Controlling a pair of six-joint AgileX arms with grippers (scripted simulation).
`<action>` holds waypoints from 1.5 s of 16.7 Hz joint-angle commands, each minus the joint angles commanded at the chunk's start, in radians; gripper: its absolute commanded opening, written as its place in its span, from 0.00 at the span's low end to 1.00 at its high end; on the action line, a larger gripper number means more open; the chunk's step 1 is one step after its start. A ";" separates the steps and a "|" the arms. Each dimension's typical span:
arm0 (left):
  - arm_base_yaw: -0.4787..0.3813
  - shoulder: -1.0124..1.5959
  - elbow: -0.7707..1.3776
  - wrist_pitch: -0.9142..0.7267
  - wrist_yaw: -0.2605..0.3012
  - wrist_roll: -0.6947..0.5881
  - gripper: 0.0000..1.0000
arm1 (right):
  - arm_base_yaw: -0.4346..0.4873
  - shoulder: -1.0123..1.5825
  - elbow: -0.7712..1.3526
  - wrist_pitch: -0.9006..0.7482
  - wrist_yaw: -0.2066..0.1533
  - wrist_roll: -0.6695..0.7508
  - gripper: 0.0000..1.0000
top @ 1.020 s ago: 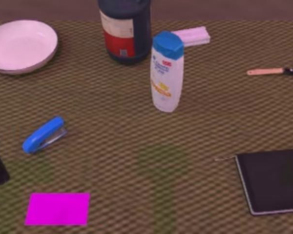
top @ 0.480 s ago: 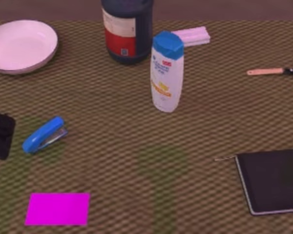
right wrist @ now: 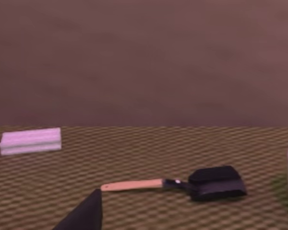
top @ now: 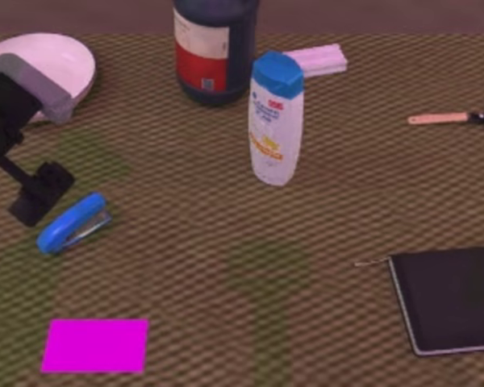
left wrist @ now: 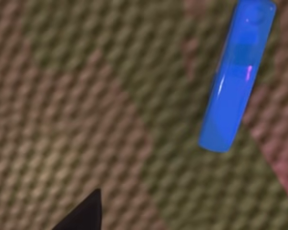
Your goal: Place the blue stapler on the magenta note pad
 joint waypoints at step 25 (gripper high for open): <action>-0.030 0.521 0.095 0.143 0.004 0.142 1.00 | 0.000 0.000 0.000 0.000 0.000 0.000 1.00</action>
